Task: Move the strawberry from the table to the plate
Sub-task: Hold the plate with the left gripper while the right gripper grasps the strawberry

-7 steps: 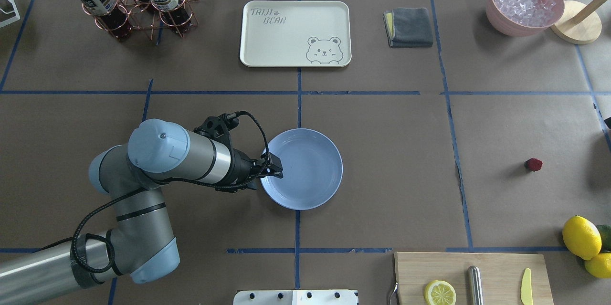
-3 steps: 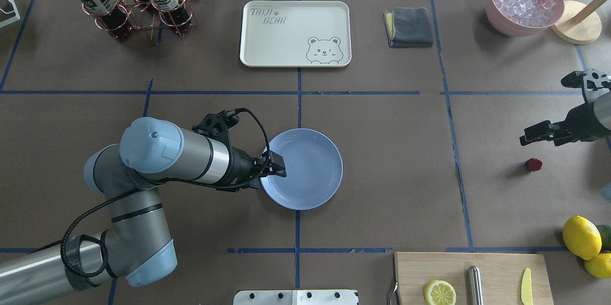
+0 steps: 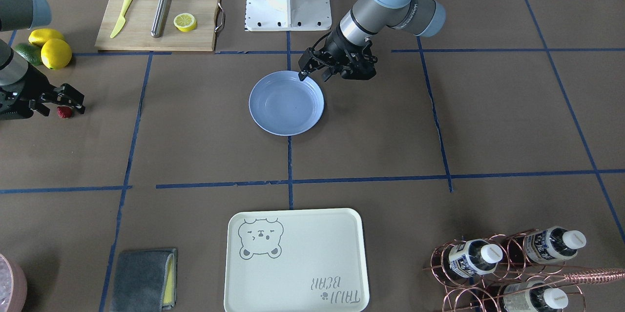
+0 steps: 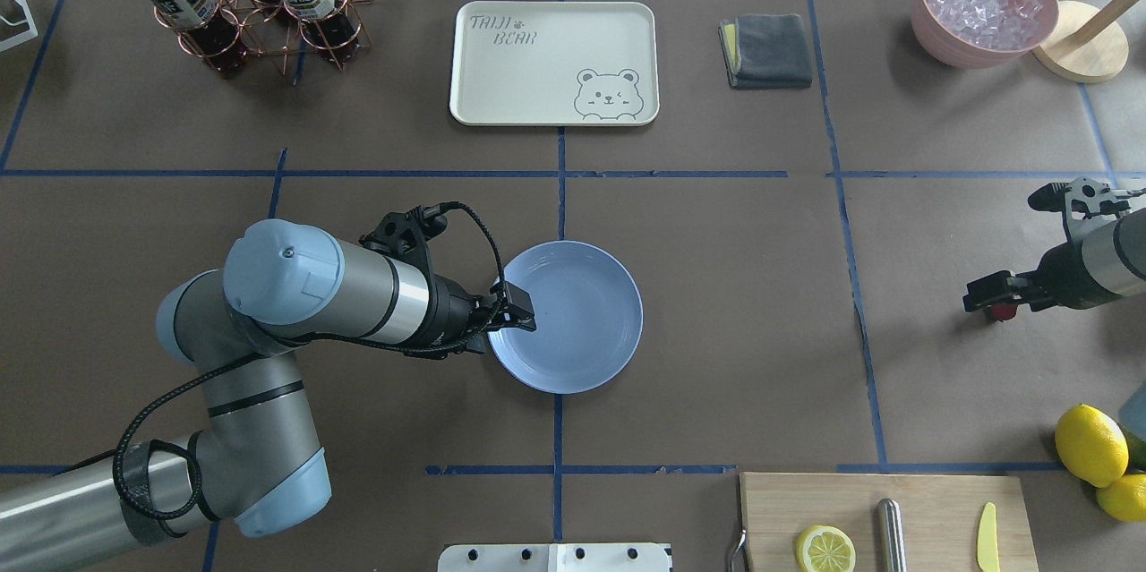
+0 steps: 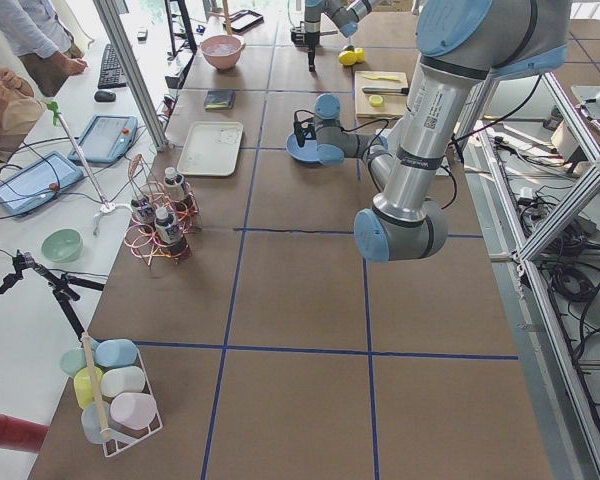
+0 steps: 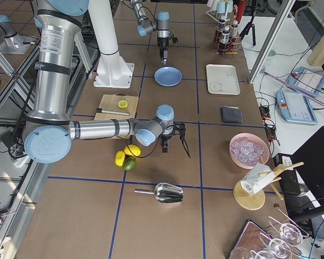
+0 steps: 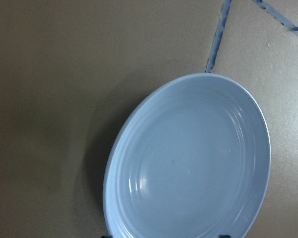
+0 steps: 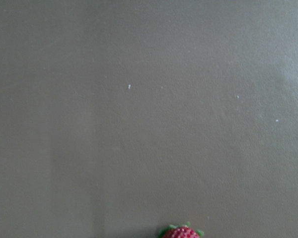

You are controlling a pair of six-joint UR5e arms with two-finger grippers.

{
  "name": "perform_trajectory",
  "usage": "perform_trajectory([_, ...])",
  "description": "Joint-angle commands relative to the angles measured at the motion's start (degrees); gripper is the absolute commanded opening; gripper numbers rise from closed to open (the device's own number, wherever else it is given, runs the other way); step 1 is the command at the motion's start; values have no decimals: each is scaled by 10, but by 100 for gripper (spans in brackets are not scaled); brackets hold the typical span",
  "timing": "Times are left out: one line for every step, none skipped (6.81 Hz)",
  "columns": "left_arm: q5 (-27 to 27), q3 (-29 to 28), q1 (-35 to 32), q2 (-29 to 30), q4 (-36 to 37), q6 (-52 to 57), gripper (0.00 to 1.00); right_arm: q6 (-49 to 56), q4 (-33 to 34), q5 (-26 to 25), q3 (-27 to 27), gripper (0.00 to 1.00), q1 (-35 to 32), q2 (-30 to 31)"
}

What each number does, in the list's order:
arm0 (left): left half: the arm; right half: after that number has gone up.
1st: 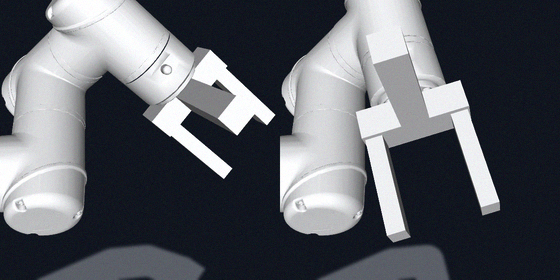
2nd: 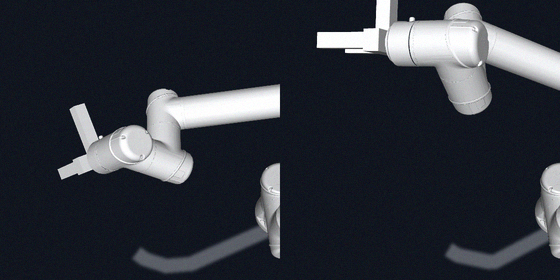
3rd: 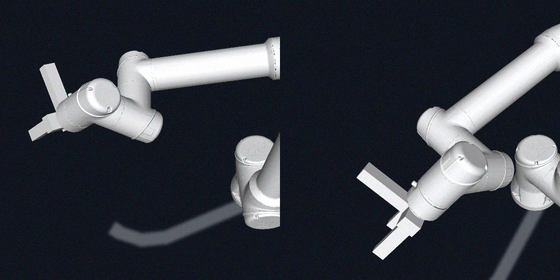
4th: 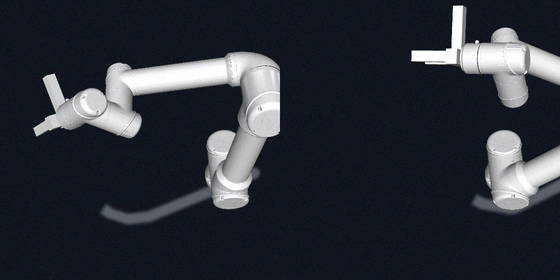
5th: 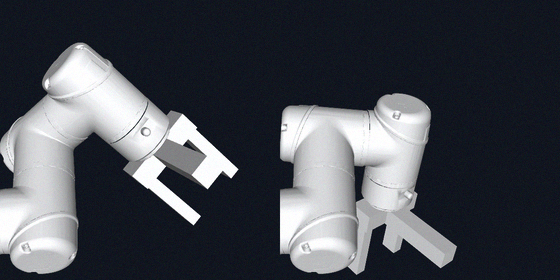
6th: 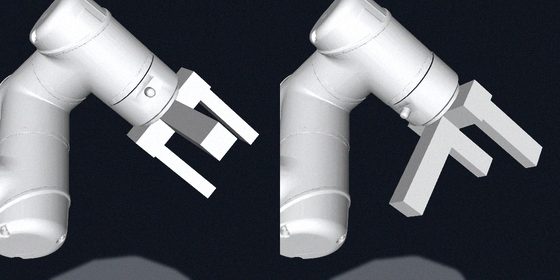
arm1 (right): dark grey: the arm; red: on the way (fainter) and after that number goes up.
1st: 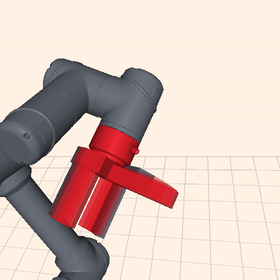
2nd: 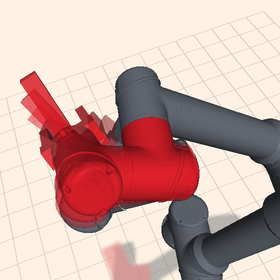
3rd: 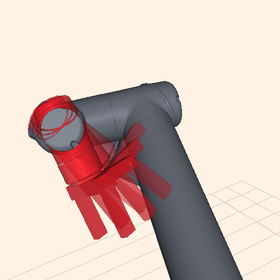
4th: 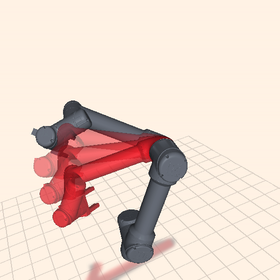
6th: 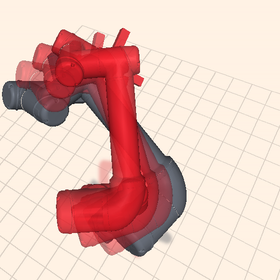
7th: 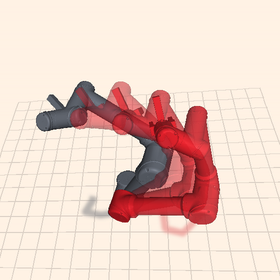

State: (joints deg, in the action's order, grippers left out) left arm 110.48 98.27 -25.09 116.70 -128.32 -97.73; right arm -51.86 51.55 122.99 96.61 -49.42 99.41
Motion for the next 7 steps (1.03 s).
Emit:
perform_trajectory([0, 0, 0, -1, 0, 0, 77, -1, 0, -8, -1, 30, 7, 4])
perform_trajectory([0, 0, 0, -1, 0, 0, 77, -1, 0, -8, -1, 0, 6, 3])
perform_trajectory([0, 0, 0, -1, 0, 0, 77, -1, 0, -6, 5, 0, 6, 3])
perform_trajectory([0, 1, 0, -1, 0, 0, 77, -2, 5, 0, 19, 0, -6, -2])
perform_trajectory([0, 3, 0, 0, 0, 0, 77, -24, 13, 1, 47, 0, -4, -18])
perform_trajectory([0, 15, -1, 0, 0, 0, 77, -140, 23, -3, 60, 0, 24, -75])
perform_trajectory([0, 24, -4, -1, 0, 0, 77, -259, 23, -34, 66, 0, 84, -137])
